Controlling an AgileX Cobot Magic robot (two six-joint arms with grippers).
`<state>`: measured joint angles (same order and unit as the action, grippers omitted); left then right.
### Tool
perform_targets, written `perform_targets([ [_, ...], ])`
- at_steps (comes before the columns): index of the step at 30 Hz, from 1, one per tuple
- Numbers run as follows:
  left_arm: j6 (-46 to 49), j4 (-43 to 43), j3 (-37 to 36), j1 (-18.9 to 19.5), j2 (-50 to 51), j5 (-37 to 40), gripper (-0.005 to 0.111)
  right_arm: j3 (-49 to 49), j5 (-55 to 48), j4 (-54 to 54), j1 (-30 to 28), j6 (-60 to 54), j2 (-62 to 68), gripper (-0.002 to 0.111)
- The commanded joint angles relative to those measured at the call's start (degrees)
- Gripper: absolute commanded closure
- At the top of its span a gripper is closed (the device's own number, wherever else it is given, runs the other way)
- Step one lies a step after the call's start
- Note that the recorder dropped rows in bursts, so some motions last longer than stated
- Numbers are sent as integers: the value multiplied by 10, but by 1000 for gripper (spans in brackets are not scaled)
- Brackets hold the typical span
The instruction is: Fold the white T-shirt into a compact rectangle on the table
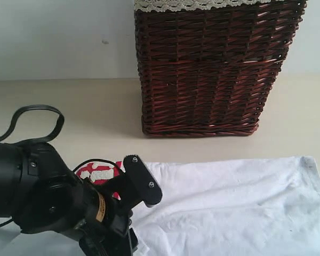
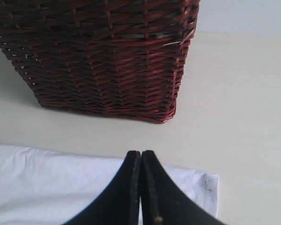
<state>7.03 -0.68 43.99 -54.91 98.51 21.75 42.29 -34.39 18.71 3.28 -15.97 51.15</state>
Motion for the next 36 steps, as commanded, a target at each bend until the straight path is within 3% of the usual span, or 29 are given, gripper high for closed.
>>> perform_targets([
  [1, 13, -8, 2, 2, -15, -16, 88, -2, 13, 4, 1, -6, 1, 108],
  [4, 18, -8, 2, 2, -23, -11, 107, -2, 15, 4, 1, -6, 1, 108],
  [5, 18, -4, 2, 2, -26, -11, 105, -2, 15, 4, 1, -6, 1, 108],
  [8, 19, 0, 2, 4, -40, -3, 84, -2, 14, 4, 1, -6, 1, 108],
  [9, 19, 0, 4, 9, -46, 11, 68, -2, 12, 4, 1, -6, 1, 108],
  [11, 15, 0, 16, 30, -49, 57, 48, -2, 12, 4, 1, -6, 1, 108],
  [12, 13, 0, 25, 45, -49, 89, 46, -2, 14, 4, 1, -6, 1, 108],
  [17, 35, 0, 35, 106, -46, 128, 67, -2, 14, 4, 1, -6, 1, 108],
  [20, 53, -2, 35, 109, -33, 115, 59, -2, 14, 4, 1, -6, 1, 108],
  [22, 119, -2, 35, 109, -17, 87, 50, -2, 14, 4, 1, -8, 1, 108],
  [24, 225, -2, 40, 108, -12, 107, 50, -2, 14, 4, 1, -9, 1, 108],
  [26, 255, -2, 81, 108, -12, 207, 50, -2, 18, 7, 1, -9, 1, 108],
  [28, 273, -2, 107, 107, -12, 213, 50, -2, 22, 8, 1, -9, 1, 108],
  [32, 498, 0, 92, 80, 3, 209, 50, -2, 15, 8, 1, -17, 1, 108],
  [36, 529, 0, 91, 76, 22, 202, 50, -2, 15, 8, 1, -18, 1, 108],
])
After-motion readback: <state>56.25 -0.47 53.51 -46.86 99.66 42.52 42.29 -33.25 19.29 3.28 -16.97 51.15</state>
